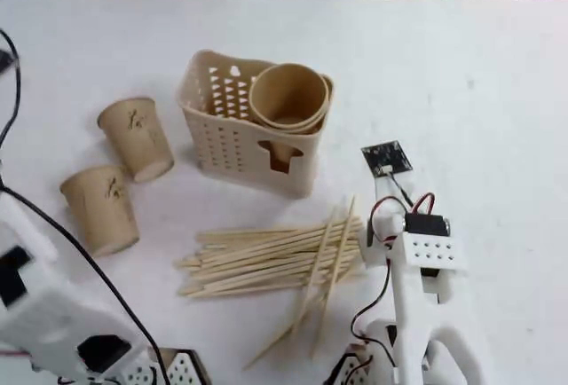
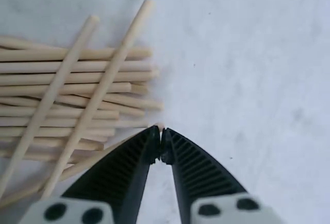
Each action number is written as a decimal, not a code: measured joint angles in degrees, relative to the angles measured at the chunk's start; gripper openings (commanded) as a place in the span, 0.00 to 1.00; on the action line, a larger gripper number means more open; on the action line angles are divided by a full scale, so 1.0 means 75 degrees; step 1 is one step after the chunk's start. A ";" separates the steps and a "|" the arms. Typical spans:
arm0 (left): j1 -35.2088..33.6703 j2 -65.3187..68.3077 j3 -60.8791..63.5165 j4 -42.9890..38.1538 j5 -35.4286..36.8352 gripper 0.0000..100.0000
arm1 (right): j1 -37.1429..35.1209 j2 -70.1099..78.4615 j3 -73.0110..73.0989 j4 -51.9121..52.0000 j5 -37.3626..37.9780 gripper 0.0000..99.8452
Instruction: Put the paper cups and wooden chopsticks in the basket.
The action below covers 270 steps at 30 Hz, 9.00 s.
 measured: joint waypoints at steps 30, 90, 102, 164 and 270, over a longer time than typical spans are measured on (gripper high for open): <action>0.8885 -0.3938 -0.0012 -0.2626 0.8170 0.02 | -0.0035 -0.0703 0.0598 -0.0656 -0.0234 0.02; 0.9987 -0.1922 0.2168 -0.3845 0.7549 0.15 | -0.0375 -0.4489 0.2110 -0.0293 -0.0129 0.02; 0.9975 -0.2251 0.0023 -0.2520 0.7525 0.15 | -0.0387 -0.4489 0.2110 -0.0293 -0.0129 0.02; 0.4853 -0.2520 -0.1207 -0.0539 0.4935 0.18 | -0.0387 -0.4489 0.2110 -0.0293 -0.0129 0.02; 1.0034 -0.3106 0.1137 -0.4900 0.6353 0.02 | -0.0387 -0.4489 0.2204 -0.0293 -0.0129 0.02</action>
